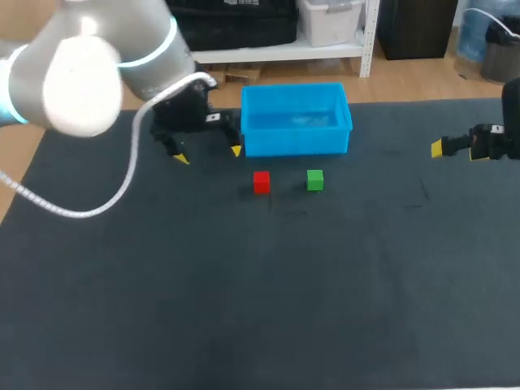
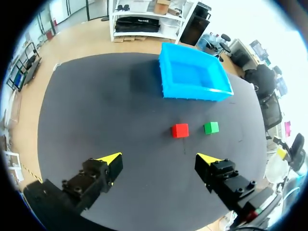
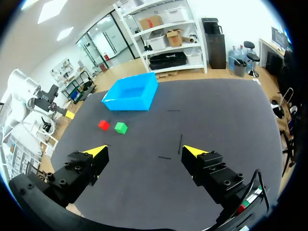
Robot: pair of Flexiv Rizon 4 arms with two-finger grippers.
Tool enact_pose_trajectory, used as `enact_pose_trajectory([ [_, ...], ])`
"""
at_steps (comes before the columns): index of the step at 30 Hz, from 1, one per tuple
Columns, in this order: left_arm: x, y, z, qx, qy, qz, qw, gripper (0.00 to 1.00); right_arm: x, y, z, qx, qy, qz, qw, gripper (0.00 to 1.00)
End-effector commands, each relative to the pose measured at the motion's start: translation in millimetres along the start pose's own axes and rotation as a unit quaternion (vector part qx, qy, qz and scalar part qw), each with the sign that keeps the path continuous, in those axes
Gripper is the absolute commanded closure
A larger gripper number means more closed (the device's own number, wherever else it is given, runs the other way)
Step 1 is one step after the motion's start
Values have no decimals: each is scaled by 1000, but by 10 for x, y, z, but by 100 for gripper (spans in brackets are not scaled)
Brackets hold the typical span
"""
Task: Use the left arm to pick the red cube and place it into the blue plastic box first, then use the right arm to grasp the green cube and put it into the same blue plastic box after the first action is fully finished.
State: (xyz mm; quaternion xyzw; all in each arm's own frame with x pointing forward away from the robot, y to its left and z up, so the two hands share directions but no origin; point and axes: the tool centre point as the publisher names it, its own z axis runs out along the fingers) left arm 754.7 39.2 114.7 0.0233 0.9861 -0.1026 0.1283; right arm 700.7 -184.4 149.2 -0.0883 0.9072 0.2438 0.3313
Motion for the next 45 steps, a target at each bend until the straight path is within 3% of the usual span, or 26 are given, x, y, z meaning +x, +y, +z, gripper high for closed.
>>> enact_pose_trajectory([
  [1,-152,-147,93,-34,20,7,999,0,-1,-1,-4,1,1,0,1000,0],
  [20,-321,-559,301,-35,47,15,998,0,-1,-1,-4,1,1,0,1000,0],
  [23,-332,-599,338,-52,55,12,997,0,-1,-1,-4,1,1,0,1000,0],
  [33,-325,-636,421,-80,57,-4,995,0,-1,-1,-4,1,1,0,1000,0],
  [45,-235,-591,652,-76,51,-25,995,0,-1,-1,-4,1,1,0,1000,0],
])
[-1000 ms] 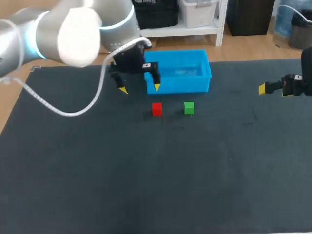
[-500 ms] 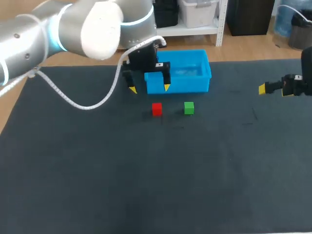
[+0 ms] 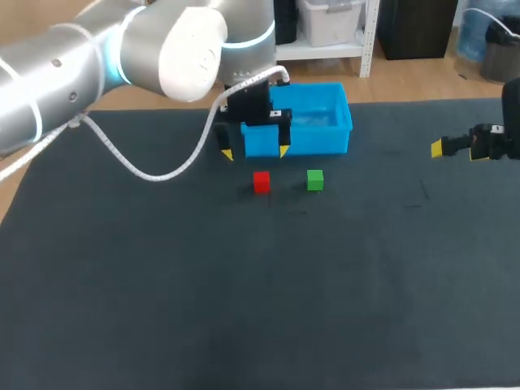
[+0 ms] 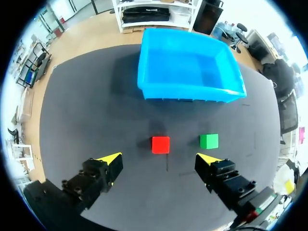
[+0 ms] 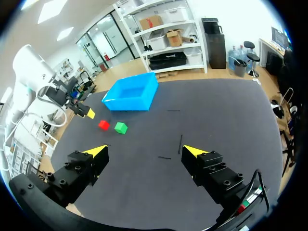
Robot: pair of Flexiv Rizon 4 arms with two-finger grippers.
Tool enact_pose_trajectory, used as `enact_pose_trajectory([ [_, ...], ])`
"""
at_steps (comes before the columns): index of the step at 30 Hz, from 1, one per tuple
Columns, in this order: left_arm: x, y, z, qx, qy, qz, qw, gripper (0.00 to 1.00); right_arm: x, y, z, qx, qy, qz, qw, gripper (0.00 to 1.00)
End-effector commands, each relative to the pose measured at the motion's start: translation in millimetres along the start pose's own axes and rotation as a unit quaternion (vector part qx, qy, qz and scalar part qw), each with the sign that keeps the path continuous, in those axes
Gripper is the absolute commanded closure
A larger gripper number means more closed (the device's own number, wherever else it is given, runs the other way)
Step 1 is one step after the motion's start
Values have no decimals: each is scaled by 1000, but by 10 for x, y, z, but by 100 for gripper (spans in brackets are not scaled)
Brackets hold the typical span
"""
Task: Use the left arm to pick the red cube and place it into the blue plastic box first, then use the right arm to grasp the green cube and put it into the same blue plastic box after the first action is fully finished.
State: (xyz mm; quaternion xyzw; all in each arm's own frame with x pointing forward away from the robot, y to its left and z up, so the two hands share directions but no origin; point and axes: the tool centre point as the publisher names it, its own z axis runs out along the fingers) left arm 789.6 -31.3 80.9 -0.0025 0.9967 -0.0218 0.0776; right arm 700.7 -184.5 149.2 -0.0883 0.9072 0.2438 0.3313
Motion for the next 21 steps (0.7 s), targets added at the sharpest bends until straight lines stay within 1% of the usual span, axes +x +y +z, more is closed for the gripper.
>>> enact_pose_trajectory([
  [1,18,-14,131,1,0,-3,1000,0,-1,0,-4,1,1,0,1000,0],
  [13,28,-41,375,-4,1,-8,1000,0,-1,0,-4,1,1,0,1000,0],
  [21,1,-53,479,-2,-3,-15,1000,0,-1,0,-4,1,1,0,1000,0],
])
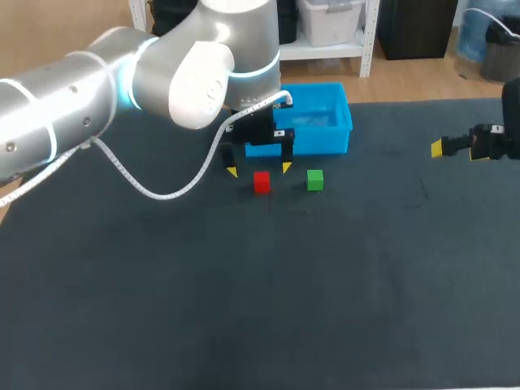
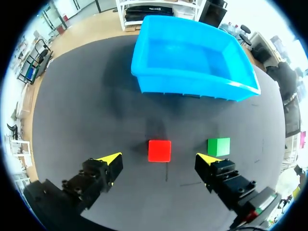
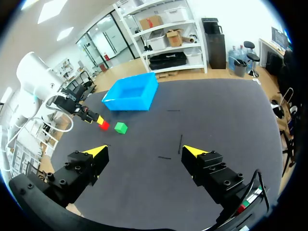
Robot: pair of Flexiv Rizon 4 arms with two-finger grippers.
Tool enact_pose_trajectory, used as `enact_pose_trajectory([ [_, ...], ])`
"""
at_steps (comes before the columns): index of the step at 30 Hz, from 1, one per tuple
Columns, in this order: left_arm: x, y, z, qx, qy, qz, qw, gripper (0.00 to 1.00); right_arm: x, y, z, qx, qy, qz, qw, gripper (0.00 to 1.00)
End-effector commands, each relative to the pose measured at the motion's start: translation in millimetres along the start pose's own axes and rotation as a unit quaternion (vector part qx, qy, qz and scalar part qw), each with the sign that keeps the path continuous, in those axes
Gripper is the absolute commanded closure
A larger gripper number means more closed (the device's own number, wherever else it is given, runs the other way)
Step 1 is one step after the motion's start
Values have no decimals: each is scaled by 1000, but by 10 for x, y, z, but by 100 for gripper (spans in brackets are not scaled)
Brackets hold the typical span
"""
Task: Use the left arm to pick the red cube and place it into the blue plastic box first, then use the right arm to grasp the green cube and put it into the same blue plastic box after the first action is fully finished.
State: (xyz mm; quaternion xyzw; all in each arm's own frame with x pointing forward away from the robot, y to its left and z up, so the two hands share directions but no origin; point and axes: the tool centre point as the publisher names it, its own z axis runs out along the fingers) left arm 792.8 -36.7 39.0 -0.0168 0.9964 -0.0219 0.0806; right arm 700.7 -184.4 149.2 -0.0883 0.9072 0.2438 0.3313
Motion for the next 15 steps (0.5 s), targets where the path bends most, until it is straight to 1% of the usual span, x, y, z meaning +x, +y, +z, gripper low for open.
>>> enact_pose_trajectory([
  [1,-32,-16,78,-2,3,0,1000,0,-1,0,-4,1,1,0,1000,0],
  [15,-29,43,243,-13,12,-5,1000,0,-1,0,-4,1,1,0,1000,0],
])
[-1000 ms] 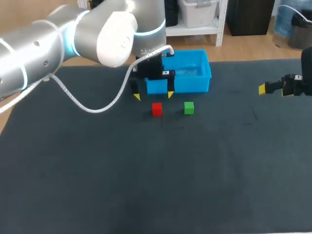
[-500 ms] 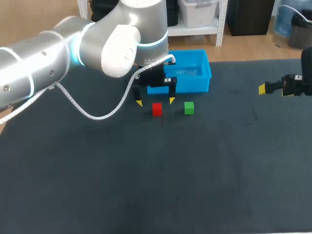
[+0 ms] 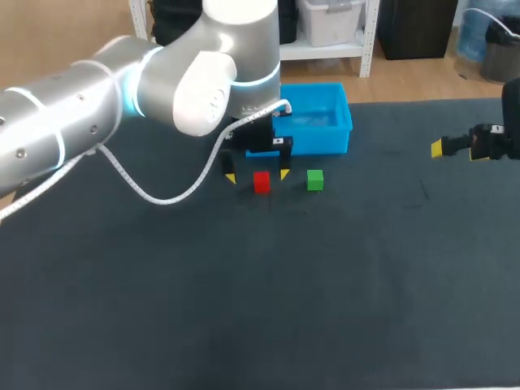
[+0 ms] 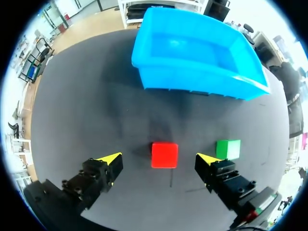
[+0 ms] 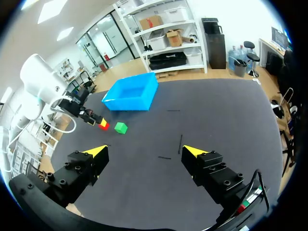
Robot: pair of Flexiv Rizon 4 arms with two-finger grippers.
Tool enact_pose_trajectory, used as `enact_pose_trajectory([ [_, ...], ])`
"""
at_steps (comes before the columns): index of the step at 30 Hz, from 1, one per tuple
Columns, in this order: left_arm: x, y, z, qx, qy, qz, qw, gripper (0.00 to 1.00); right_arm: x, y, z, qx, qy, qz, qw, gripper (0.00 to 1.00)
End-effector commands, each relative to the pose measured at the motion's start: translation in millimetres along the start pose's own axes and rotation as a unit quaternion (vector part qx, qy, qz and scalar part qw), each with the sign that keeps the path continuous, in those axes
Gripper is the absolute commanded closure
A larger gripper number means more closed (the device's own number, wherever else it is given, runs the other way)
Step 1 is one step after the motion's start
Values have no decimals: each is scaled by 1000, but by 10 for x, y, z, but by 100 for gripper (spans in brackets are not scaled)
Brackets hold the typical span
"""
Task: Use the left arm to pick the red cube and place it into the blue plastic box first, then use the right arm to grasp the green cube and put it into the same blue plastic box after the first action is fully finished.
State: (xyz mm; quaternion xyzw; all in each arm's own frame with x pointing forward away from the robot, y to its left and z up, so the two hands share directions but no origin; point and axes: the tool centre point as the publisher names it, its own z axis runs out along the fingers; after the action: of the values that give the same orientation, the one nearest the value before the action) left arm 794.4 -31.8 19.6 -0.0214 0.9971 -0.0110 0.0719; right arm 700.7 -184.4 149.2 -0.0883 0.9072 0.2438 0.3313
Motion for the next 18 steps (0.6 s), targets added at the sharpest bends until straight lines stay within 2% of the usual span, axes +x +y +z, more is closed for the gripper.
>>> enact_pose_trajectory([
  [1,-43,-16,57,-2,5,-1,1000,0,-1,0,-4,1,1,0,1000,0],
  [16,-29,-30,171,3,10,14,1000,0,-1,0,-4,1,1,0,1000,0],
  [17,-28,-25,179,6,11,13,1000,42,-1,0,-4,1,1,0,1000,0],
  [18,-27,-21,183,6,10,13,1000,76,-1,0,-4,1,1,0,1000,0],
])
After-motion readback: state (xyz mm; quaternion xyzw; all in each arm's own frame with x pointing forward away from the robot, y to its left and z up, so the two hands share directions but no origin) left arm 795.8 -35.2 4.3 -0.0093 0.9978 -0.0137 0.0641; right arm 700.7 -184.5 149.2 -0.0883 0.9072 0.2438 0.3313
